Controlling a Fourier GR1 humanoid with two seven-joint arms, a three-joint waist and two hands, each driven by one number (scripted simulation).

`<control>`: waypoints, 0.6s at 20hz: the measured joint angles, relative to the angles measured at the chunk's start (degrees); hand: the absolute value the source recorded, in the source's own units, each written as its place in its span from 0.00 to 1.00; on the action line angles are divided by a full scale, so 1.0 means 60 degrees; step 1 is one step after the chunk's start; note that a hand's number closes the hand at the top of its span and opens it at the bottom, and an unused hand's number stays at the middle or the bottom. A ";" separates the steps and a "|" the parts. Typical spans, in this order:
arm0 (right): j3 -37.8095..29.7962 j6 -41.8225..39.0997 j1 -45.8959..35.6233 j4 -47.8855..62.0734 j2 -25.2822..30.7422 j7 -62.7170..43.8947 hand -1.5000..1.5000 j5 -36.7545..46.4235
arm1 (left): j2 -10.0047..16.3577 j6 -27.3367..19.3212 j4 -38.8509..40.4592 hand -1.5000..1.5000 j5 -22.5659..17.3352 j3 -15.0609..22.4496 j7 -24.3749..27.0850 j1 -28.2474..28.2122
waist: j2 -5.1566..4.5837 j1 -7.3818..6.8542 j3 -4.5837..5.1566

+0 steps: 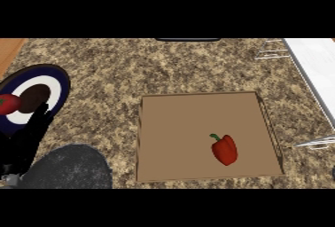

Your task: Pick the cupcake from the tray and place it in the tiered shelf

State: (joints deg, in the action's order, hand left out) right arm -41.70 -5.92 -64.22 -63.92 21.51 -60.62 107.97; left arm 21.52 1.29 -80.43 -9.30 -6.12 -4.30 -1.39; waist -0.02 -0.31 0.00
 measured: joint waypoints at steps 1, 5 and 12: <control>0.0049 0.0016 0.0158 -0.0052 -0.0027 0.0022 0.00 -0.0057 | -0.0085 -0.0028 0.0119 0.50 0.0069 0.0022 0.0089 0.0030 | 0.0000 0.0009 -0.0001; 0.0208 0.0165 0.0358 -0.0277 0.0061 0.0111 0.00 -0.0421 | -0.0292 -0.0182 -0.0140 0.50 0.0247 0.0134 -0.0106 0.0039 | 0.0004 -0.0002 -0.0001; 0.0076 0.1101 0.0421 -0.1075 -0.0162 0.0151 0.00 -0.1183 | -0.0273 -0.0092 -0.0301 0.50 0.0273 0.0045 -0.0208 0.0005 | 0.0012 -0.0020 -0.0001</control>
State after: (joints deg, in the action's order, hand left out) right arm -41.24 0.69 -61.69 -70.37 20.54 -59.71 100.87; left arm 19.88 0.74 -82.23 -7.66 -5.85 -5.55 -1.36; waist 0.06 -0.44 -0.01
